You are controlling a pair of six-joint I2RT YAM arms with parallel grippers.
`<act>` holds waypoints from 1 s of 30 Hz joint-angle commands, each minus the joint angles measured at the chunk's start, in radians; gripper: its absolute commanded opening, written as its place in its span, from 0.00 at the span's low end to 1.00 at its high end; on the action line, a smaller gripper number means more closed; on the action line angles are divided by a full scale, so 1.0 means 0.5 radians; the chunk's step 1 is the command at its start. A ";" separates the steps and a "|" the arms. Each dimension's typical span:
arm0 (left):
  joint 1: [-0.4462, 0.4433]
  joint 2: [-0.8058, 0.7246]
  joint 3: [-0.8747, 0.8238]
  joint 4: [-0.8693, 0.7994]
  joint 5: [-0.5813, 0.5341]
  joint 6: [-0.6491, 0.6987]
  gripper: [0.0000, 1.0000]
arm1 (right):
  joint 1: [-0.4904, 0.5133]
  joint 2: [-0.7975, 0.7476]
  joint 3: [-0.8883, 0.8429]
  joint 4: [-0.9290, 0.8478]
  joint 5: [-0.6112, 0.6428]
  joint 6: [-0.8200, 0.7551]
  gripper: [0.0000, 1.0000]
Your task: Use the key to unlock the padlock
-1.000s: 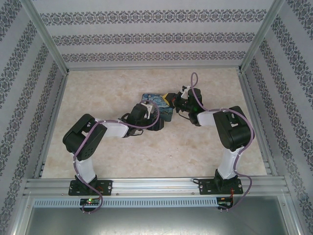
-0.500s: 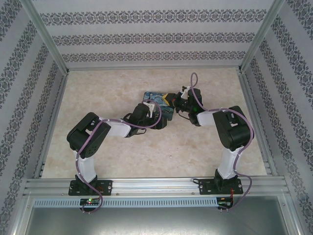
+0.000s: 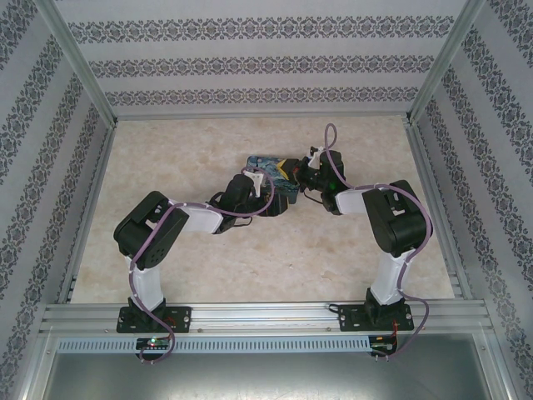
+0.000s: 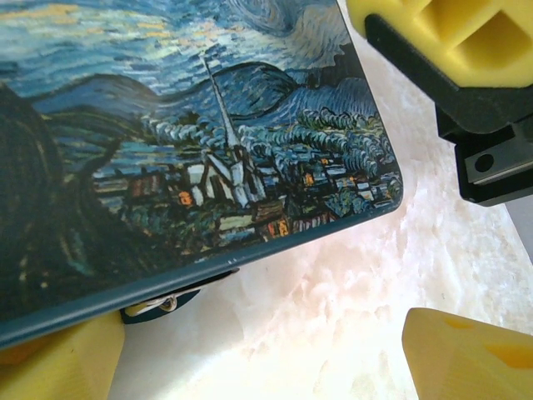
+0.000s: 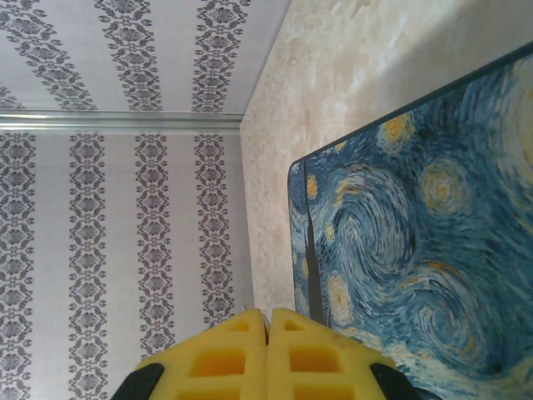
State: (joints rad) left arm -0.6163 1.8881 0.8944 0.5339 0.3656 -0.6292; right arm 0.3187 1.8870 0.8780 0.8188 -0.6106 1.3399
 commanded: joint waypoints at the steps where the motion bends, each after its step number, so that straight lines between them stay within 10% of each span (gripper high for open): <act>1: -0.032 0.057 0.042 0.091 0.030 -0.016 0.87 | 0.016 0.030 0.014 0.050 0.003 0.014 0.00; 16: -0.035 0.158 0.131 -0.021 -0.049 0.120 0.86 | 0.016 0.052 0.000 0.050 0.010 0.023 0.00; 30: -0.035 0.129 -0.003 0.484 0.132 -0.294 0.86 | 0.013 0.072 -0.018 0.062 0.009 0.020 0.00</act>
State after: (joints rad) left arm -0.6220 1.9480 0.9066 0.6666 0.4118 -0.7174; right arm 0.3183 1.9068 0.8757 0.8192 -0.6106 1.3403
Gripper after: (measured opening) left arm 0.860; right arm 0.059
